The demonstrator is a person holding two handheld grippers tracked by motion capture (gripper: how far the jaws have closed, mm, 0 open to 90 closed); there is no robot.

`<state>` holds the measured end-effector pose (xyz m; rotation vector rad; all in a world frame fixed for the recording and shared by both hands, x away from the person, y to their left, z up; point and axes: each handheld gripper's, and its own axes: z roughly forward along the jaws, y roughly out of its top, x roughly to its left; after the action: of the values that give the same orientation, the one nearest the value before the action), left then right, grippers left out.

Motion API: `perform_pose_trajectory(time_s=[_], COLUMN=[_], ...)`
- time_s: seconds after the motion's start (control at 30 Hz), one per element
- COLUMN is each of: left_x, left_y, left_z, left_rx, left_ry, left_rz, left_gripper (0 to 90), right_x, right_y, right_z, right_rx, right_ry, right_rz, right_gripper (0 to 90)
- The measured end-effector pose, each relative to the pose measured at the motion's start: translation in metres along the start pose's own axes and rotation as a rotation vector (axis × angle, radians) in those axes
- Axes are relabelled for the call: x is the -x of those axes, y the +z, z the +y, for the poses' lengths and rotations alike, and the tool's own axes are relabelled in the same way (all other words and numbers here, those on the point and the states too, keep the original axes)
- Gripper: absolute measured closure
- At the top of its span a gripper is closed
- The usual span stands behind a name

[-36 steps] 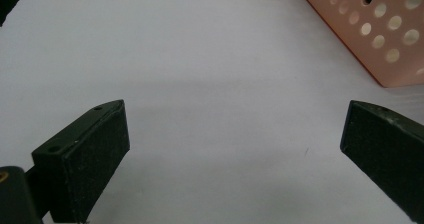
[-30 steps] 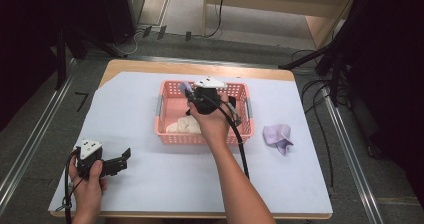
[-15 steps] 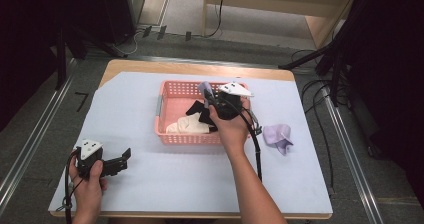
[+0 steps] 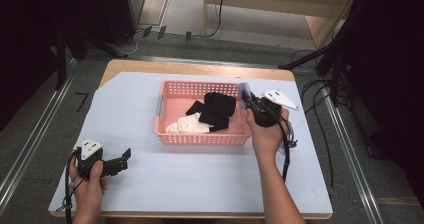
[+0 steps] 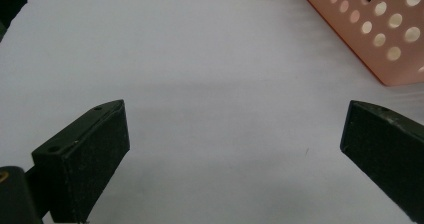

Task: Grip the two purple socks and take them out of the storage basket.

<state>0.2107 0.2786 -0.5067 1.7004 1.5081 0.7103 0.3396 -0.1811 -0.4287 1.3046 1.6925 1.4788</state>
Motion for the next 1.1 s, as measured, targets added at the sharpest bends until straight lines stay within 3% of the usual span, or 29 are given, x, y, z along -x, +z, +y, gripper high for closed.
perform_pose_trajectory(time_s=[0.17,0.3,0.4,0.53,0.7,0.8,0.87,1.1], left_x=[0.000,0.000,-0.001,-0.001,0.000,0.000,0.000,0.001], left_y=[0.000,0.000,0.000,-0.001,-0.001,-0.001,-0.001,-0.001], left_z=[0.000,0.000,0.000,0.000,0.000,0.000,0.000,0.000], left_rx=[0.005,0.002,0.002,0.005,0.007,0.008,0.009,0.009], left_ry=[0.000,-0.003,-0.004,0.001,0.000,0.001,0.002,0.008], left_rz=[0.001,0.004,0.003,0.000,0.002,0.002,0.001,0.009], left_gripper=[0.1,0.1,0.1,0.1,0.1,0.1,0.1,0.8], right_x=[0.025,0.041,0.049,0.055,0.063,0.068,0.071,0.082], right_y=[-0.019,-0.029,-0.031,-0.043,-0.067,-0.081,-0.093,-0.123], right_z=[-0.014,-0.030,-0.044,-0.056,-0.065,-0.070,-0.075,-0.093], right_rx=[-0.019,-0.039,-0.069,-0.058,-0.031,-0.036,-0.038,-0.049], right_ry=[0.013,0.010,-0.002,0.007,0.017,0.030,0.038,0.024], right_rz=[-0.068,-0.155,-0.178,-0.187,-0.180,-0.212,-0.232,-0.229], right_gripper=[81.9,81.1,69.1,56.7,47.9,41.5,39.6,37.6])
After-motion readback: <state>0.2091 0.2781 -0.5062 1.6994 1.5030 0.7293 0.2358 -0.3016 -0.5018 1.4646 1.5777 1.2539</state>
